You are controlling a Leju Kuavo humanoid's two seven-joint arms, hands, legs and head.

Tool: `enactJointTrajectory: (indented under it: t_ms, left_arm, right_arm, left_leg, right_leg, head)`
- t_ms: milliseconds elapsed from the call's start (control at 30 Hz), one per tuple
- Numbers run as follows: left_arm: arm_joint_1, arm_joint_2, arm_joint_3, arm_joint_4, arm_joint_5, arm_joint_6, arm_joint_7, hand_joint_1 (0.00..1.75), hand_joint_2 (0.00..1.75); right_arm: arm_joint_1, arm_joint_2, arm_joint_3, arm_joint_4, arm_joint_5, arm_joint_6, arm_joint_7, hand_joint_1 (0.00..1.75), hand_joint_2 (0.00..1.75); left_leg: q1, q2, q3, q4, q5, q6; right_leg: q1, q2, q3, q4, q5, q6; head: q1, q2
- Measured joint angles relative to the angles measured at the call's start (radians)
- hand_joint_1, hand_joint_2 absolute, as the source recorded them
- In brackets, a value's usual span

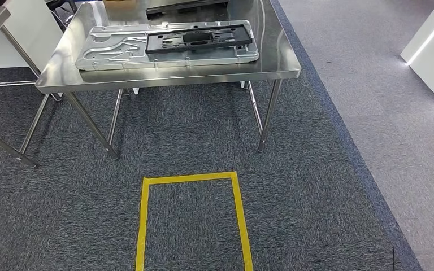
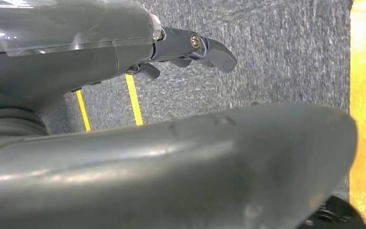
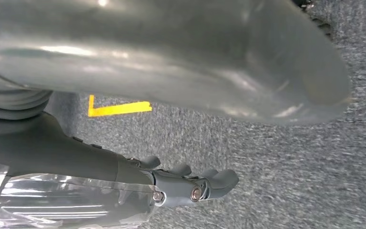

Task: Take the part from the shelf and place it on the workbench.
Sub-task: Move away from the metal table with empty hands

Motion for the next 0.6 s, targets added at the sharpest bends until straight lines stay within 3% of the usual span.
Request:
enactJointTrajectory:
  t_ms: [33,100,167,233,300,400,433,467,500,567,600]
  left_arm:
    - [0.000,0.000,0.000,0.000,0.000,0.001,-0.001,0.00,0.00]
    - [-0.001,0.001,0.000,0.000,0.000,0.001,-0.003,0.00,0.00]
    - [-0.001,0.001,0.000,0.000,-0.001,0.001,-0.004,0.00,0.00]
    - [-0.001,0.001,0.000,0.000,-0.004,0.000,-0.007,0.00,0.00]
    - [-0.001,0.000,0.000,0.000,-0.006,-0.004,-0.014,0.00,0.00]
    - [-0.001,0.000,-0.001,0.000,-0.007,-0.010,-0.025,0.00,0.00]
    - [0.000,0.000,-0.001,0.000,-0.007,-0.010,-0.027,0.00,0.00]
    - [0.001,-0.001,-0.001,0.000,-0.007,-0.010,-0.028,0.00,0.44]
    - [0.002,-0.002,-0.001,0.000,-0.007,-0.010,-0.028,0.00,0.87]
    - [0.002,-0.003,-0.001,0.000,-0.004,-0.008,-0.027,0.00,1.75]
    - [0.002,-0.004,0.000,0.000,-0.002,-0.006,-0.026,0.00,1.75]
  right_arm:
    - [0.000,0.000,0.000,0.000,-0.002,0.001,0.005,0.00,0.00]
    - [-0.001,0.002,-0.001,0.000,-0.009,0.003,0.020,0.00,0.87]
    - [-0.002,0.004,-0.002,0.000,-0.016,0.003,0.036,0.00,1.75]
    - [-0.003,0.004,-0.007,0.000,-0.022,0.003,0.045,0.00,1.75]
    - [-0.003,0.005,-0.013,0.001,-0.029,0.001,0.050,0.00,1.75]
    - [-0.002,0.008,-0.020,0.002,-0.037,-0.009,0.062,0.00,1.75]
    - [-0.001,0.008,-0.021,0.002,-0.037,-0.014,0.066,0.00,1.75]
    - [0.000,0.009,-0.023,0.002,-0.038,-0.018,0.072,0.00,1.75]
    - [0.001,0.009,-0.024,0.002,-0.038,-0.022,0.079,0.00,1.75]
    - [0.001,0.010,-0.025,0.002,-0.038,-0.025,0.092,0.00,1.75]
    - [0.000,0.011,-0.026,0.002,-0.038,-0.024,0.096,0.00,1.75]
  left_leg:
    - [0.001,0.000,0.038,-0.063,0.033,0.002]
    - [-0.001,0.000,0.117,-0.203,0.078,0.010]
    - [-0.005,-0.001,0.148,-0.262,0.082,0.021]
    - [-0.004,-0.001,0.145,-0.270,0.084,0.032]
    - [0.000,0.001,0.142,-0.277,0.092,0.046]
    - [-0.001,0.002,0.133,-0.279,0.099,0.058]
    - [-0.002,0.003,0.130,-0.278,0.100,0.059]
    - [-0.003,0.002,0.127,-0.275,0.101,0.060]
    - [-0.002,0.002,0.126,-0.272,0.100,0.061]
    - [-0.001,0.001,0.124,-0.263,0.096,0.057]
    - [-0.003,0.000,0.121,-0.255,0.091,0.053]
  right_leg:
    - [0.000,0.000,-0.001,0.003,0.000,0.002]
    - [0.002,0.001,-0.003,0.008,-0.001,0.008]
    - [0.004,0.001,-0.006,0.011,0.000,0.019]
    - [0.005,0.002,-0.008,0.013,0.001,0.031]
    - [0.004,0.004,-0.023,0.043,-0.022,0.042]
    - [-0.001,0.006,-0.107,0.221,-0.120,0.051]
    - [-0.003,0.006,-0.133,0.277,-0.138,0.055]
    - [-0.006,0.006,-0.144,0.300,-0.137,0.060]
    - [-0.011,0.006,-0.134,0.282,-0.116,0.066]
    - [-0.024,0.006,-0.069,0.153,-0.047,0.080]
    - [-0.027,0.008,-0.038,0.089,-0.023,0.083]
  head:
    - [0.000,0.000]
    - [0.000,0.000]
    - [0.000,0.000]
    - [0.000,0.000]
    - [0.000,0.000]
    - [0.000,0.000]
    - [0.000,0.000]
    - [0.000,0.000]
    - [0.000,0.000]
    - [0.000,0.000]
    - [0.000,0.000]
